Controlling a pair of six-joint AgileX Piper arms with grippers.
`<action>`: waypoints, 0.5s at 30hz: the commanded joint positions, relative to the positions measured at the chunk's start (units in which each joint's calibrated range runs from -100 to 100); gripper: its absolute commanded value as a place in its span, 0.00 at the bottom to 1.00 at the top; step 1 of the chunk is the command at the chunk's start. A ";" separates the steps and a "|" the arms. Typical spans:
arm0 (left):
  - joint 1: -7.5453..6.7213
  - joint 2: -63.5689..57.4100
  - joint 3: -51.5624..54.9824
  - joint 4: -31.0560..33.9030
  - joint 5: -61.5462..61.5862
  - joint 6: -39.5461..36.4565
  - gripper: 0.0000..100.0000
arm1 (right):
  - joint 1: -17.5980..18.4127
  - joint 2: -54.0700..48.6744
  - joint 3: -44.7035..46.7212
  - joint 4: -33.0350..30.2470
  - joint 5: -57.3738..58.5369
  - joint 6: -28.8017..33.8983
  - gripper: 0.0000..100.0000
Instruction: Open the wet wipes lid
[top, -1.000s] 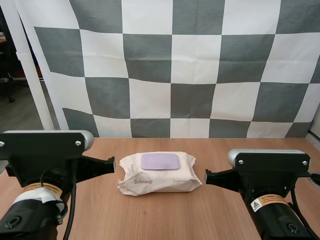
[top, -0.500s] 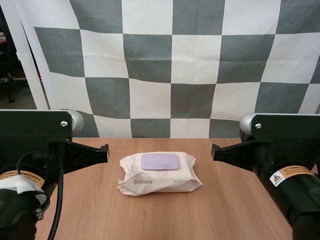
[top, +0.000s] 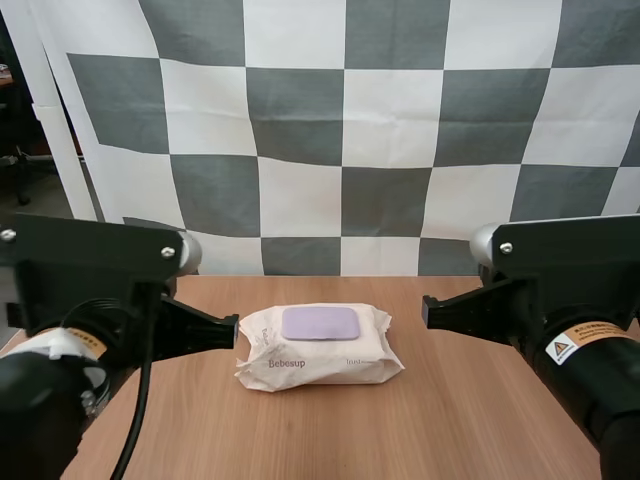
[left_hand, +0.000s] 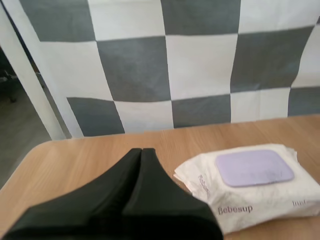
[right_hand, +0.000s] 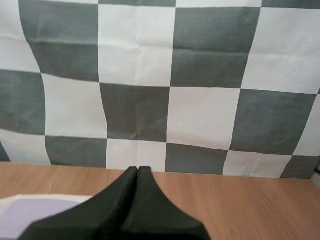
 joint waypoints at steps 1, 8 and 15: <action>-0.03 9.15 -0.03 -0.62 -0.34 6.69 0.00 | -0.03 5.23 -0.06 1.27 1.99 -11.97 0.00; -0.03 24.63 -0.03 -4.68 -1.58 19.44 0.00 | -0.03 18.16 -0.06 3.77 8.59 -21.82 0.00; -0.03 33.22 -0.03 -12.94 -6.06 35.95 0.29 | -0.03 25.60 -5.81 7.95 16.24 -28.06 0.00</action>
